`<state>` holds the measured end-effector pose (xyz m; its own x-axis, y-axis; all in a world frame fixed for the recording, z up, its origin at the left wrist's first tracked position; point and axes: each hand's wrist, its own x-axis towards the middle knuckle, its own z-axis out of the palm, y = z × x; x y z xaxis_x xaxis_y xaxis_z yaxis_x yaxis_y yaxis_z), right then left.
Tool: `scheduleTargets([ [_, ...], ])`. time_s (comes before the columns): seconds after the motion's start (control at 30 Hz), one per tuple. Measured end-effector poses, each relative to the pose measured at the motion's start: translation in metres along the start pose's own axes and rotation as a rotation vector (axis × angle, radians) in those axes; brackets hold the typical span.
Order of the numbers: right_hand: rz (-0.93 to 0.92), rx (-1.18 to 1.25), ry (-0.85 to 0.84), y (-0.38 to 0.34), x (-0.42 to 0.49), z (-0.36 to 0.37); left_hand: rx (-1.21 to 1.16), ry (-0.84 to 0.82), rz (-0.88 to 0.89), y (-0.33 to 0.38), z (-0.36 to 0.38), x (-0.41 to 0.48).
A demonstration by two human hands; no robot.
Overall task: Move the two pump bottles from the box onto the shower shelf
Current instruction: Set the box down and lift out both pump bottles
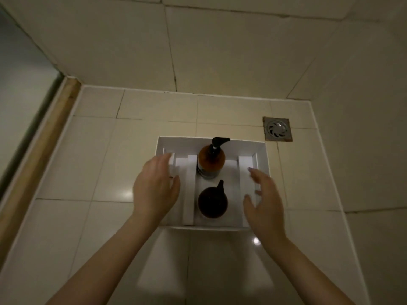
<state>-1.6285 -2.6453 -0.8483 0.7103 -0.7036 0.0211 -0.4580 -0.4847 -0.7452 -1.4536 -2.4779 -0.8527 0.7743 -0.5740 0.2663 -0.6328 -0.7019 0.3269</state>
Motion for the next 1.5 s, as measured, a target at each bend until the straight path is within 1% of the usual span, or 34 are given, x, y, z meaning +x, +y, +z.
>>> scheduleTargets([
  [0.03, 0.086, 0.069, -0.142, -0.004, -0.002, 0.009, -0.063, -0.070, 0.010, 0.009, 0.004, 0.007],
  [0.07, 0.150, 0.084, -0.277, -0.005, -0.003, 0.018, -0.137, -0.147, -0.011, 0.018, 0.011, 0.015],
  [0.1, 0.176, 0.047, -0.379, -0.006, -0.004, 0.028, -0.211, -0.224, -0.048, 0.027, 0.018, 0.024],
  [0.13, 0.181, 0.020, -0.432, -0.005, -0.005, 0.037, -0.277, -0.299, -0.083, 0.034, 0.025, 0.034],
  [0.2, 0.186, 0.026, -0.446, -0.008, -0.003, 0.051, -0.366, -0.421, -0.118, 0.043, 0.036, 0.050],
  [0.3, 0.181, -0.009, -0.459, -0.009, 0.001, 0.063, -0.396, -0.493, -0.103, 0.046, 0.046, 0.060],
  [0.4, 0.160, -0.111, -0.442, -0.009, 0.003, 0.067, -0.364, -0.482, -0.072, 0.050, 0.054, 0.058],
  [0.53, 0.164, -0.103, -0.464, -0.006, 0.004, 0.059, -0.392, -0.404, -0.071, 0.051, 0.059, 0.052],
  [0.67, 0.199, -0.101, -0.453, 0.005, 0.006, 0.039, -0.419, -0.402, -0.085, 0.046, 0.053, 0.049],
  [0.83, 0.196, -0.143, -0.464, 0.015, 0.016, 0.017, -0.348, -0.459, 0.014, 0.045, 0.049, 0.037],
  [0.97, 0.184, -0.142, -0.482, 0.012, 0.017, 0.017, -0.340, -0.463, 0.026, 0.043, 0.052, 0.024],
  [1.13, 0.188, -0.068, -0.477, 0.012, 0.014, 0.012, -0.438, -0.537, 0.047, 0.039, 0.052, 0.026],
  [1.27, 0.200, -0.106, -0.521, 0.020, 0.012, 0.015, -0.495, -0.641, 0.025, 0.033, 0.053, 0.030],
  [1.33, 0.192, -0.131, -0.514, 0.023, 0.014, 0.016, -0.479, -0.630, 0.039, 0.034, 0.056, 0.029],
  [1.5, 0.107, -0.173, -0.542, 0.022, 0.023, 0.014, -0.446, -0.564, -0.020, 0.040, 0.061, 0.027],
])
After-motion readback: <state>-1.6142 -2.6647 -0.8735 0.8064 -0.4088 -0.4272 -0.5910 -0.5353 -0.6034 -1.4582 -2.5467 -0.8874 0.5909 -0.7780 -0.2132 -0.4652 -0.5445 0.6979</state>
